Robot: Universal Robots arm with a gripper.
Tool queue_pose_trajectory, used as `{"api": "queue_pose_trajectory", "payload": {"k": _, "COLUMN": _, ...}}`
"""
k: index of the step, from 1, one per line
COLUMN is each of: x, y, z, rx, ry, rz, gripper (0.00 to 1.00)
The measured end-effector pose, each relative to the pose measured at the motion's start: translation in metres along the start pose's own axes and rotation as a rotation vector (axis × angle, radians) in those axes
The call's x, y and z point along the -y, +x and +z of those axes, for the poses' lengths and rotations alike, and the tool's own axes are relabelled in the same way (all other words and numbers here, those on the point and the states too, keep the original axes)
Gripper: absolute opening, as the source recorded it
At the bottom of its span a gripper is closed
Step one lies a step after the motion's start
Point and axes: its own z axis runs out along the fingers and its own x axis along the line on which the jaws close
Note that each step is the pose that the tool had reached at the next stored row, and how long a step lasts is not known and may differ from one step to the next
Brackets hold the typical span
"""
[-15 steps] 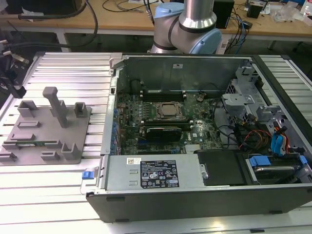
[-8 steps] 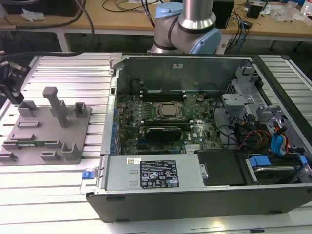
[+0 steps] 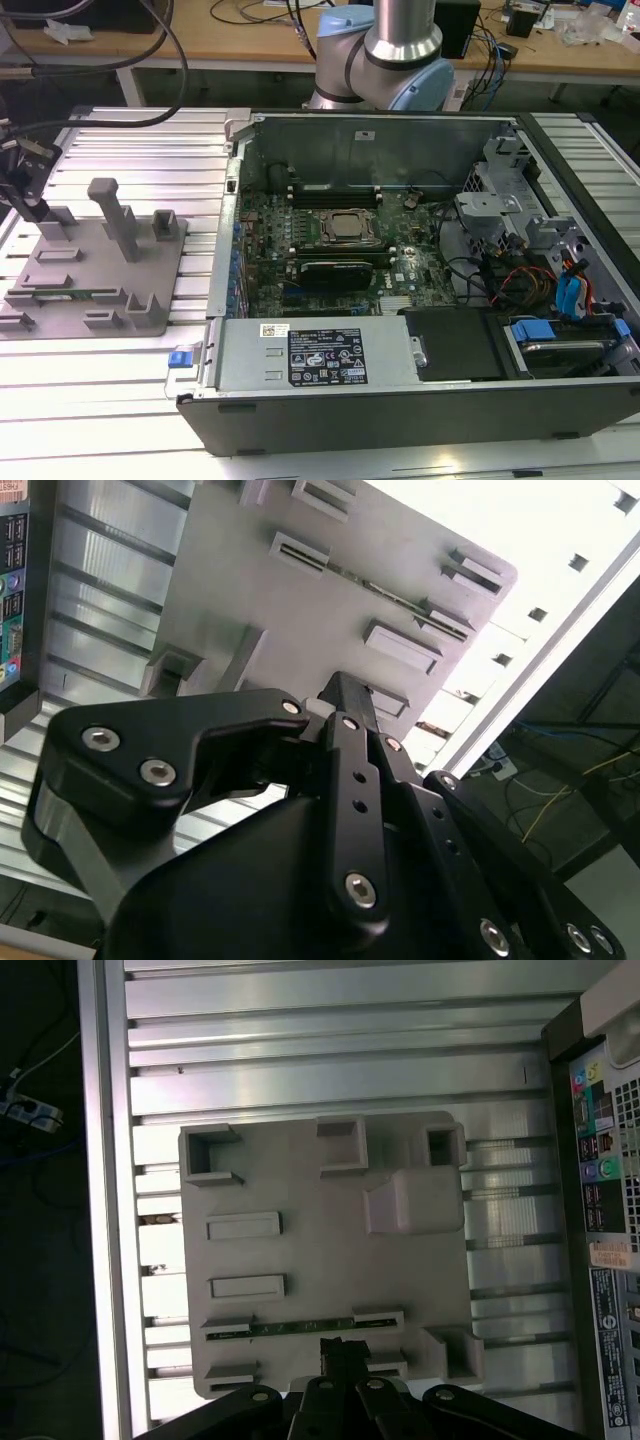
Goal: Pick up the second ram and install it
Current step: 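Reach for the second ram, then pick up the second ram and move it above second insertion slot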
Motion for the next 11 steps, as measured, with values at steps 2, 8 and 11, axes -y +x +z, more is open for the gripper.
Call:
{"api": "queue_pose_trajectory", "payload": {"k": 2, "x": 0.0000, "y": 0.0000, "z": 0.0001, "rx": 0.0000, "ry": -0.0001, "rz": 0.000, "gripper": 0.08}}
{"api": "queue_pose_trajectory", "payload": {"k": 8, "x": 0.0000, "y": 0.0000, "z": 0.0005, "rx": 0.0000, "ry": 0.0000, "rz": 0.000, "gripper": 0.08}}
{"api": "queue_pose_trajectory", "payload": {"k": 11, "x": 0.0000, "y": 0.0000, "z": 0.0006, "rx": 0.0001, "ry": 0.0000, "rz": -0.002, "gripper": 0.08}}
